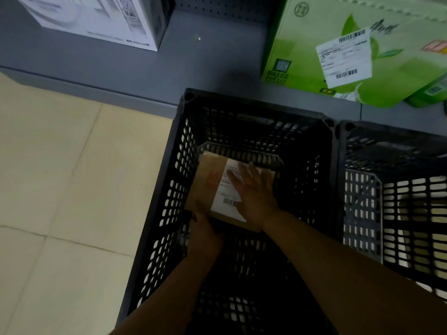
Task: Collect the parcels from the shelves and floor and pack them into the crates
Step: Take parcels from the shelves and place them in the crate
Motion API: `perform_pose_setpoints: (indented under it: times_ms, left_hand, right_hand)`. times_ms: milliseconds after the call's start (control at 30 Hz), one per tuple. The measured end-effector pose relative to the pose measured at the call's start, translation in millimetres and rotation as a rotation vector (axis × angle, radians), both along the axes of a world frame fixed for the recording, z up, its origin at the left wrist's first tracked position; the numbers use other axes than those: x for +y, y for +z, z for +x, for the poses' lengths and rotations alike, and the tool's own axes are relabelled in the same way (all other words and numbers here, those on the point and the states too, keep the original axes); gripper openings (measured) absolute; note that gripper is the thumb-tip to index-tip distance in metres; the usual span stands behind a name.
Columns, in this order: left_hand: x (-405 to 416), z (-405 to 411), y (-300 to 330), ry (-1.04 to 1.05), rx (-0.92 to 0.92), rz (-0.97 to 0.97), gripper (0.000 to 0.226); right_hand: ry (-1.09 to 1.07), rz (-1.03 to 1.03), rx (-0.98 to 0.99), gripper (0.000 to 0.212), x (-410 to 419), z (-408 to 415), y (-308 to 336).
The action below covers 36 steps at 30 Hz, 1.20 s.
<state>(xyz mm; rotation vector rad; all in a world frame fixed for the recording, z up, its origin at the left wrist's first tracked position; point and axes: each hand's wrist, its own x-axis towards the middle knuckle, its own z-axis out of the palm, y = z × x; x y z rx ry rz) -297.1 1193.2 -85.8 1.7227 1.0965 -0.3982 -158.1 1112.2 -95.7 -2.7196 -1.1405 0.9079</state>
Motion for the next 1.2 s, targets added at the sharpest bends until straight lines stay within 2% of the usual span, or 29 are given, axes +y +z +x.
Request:
perform_pose_setpoints:
  times_ms: [67,133,167,233,333,433,533,767,933,1067,1200]
  left_hand:
    - [8,-2,7,-0.099,0.033,0.197,0.094]
    - [19,0,8,-0.419,0.012,0.56,0.077]
    - [25,2,4,-0.563,-0.014,0.647,0.078]
    - [36,9,-6,-0.821,0.018,0.678,0.098]
    - [48,21,-22,-1.058,0.063,0.75,0.109]
    - [57,35,-32,-1.065,0.058,0.785,0.109]
    - [65,51,-37,-1.034,0.045,0.817,0.106]
    - [79,71,-41,-1.015,0.066,0.821,0.093]
    - [77,75,-26,-1.035,0.085,0.763,0.09]
    - [72,78,15,-1.037,0.0,0.743,0.092]
    - [58,80,80,-1.073,-0.022,0.748,0.098]
  right_hand:
    - [-0.043,-0.024,0.025,0.094,-9,-15,0]
    - [-0.098,-0.058,0.041,0.107,-21,-33,0]
    - [-0.121,-0.078,0.048,0.114,-25,-40,-1]
    - [-0.136,-0.099,0.044,0.119,-33,-50,-6]
    - [-0.123,-0.009,0.019,0.103,-38,-48,-13]
    - [-0.168,0.217,0.029,0.083,-35,-39,-20]
    - [-0.204,0.298,-0.02,0.076,-29,-25,-28]
    - [-0.134,0.274,-0.056,0.076,-14,4,-34]
    - [-0.037,0.08,-0.04,0.086,-19,7,-21]
    - [-0.025,0.041,-0.055,0.093,-24,6,19]
    - [-0.034,0.052,-0.038,0.09,-35,8,86]
